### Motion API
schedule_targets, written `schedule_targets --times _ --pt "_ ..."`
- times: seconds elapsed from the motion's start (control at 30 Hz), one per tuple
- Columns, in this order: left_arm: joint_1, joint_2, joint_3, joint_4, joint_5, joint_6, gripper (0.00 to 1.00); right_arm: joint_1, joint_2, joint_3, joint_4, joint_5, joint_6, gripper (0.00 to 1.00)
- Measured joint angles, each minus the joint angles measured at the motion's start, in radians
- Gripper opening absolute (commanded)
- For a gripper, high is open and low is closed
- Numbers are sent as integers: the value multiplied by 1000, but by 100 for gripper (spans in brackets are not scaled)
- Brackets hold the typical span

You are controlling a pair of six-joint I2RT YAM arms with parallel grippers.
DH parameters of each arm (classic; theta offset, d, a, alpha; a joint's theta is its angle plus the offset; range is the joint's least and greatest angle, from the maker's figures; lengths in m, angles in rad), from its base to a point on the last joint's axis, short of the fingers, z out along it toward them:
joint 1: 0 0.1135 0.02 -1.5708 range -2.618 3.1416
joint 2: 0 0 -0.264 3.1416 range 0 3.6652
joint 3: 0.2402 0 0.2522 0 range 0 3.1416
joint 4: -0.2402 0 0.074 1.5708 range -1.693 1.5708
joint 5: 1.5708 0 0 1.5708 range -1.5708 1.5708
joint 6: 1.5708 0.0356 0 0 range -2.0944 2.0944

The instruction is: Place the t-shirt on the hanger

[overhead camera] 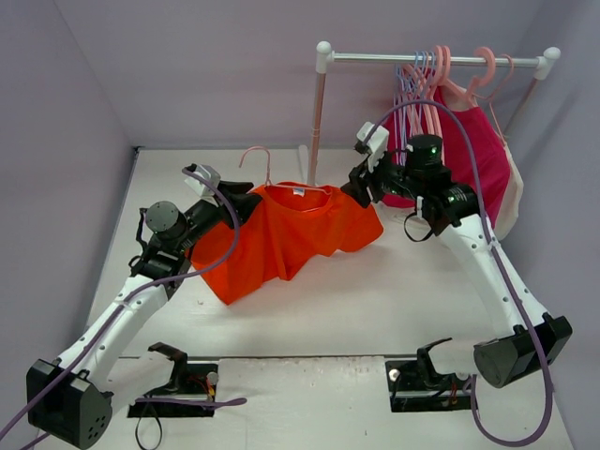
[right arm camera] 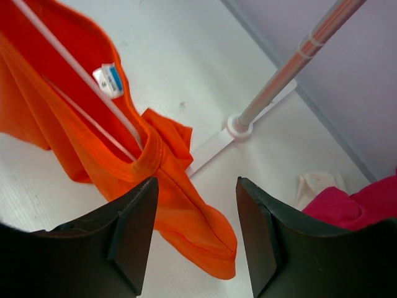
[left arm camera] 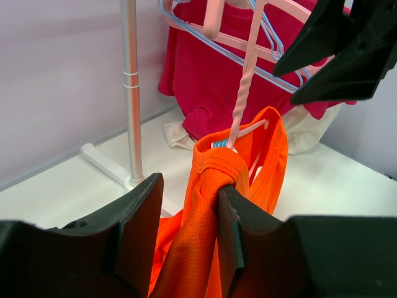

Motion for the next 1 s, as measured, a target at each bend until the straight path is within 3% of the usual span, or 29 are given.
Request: schedule_targets --times 0.33,0.43,0.7,1.0 --pt "2 5 0 1 52 -14 0 -5 75 -21 -109 -64 -125 53" --pt "6 8 0 1 69 -17 0 -5 80 -21 -117 -64 -147 48" --pt "19 36 23 1 123 -18 0 23 97 -20 -155 -116 -176 5" --pt "44 100 104 -12 230 -13 0 74 105 -20 -214 -169 -181 26"
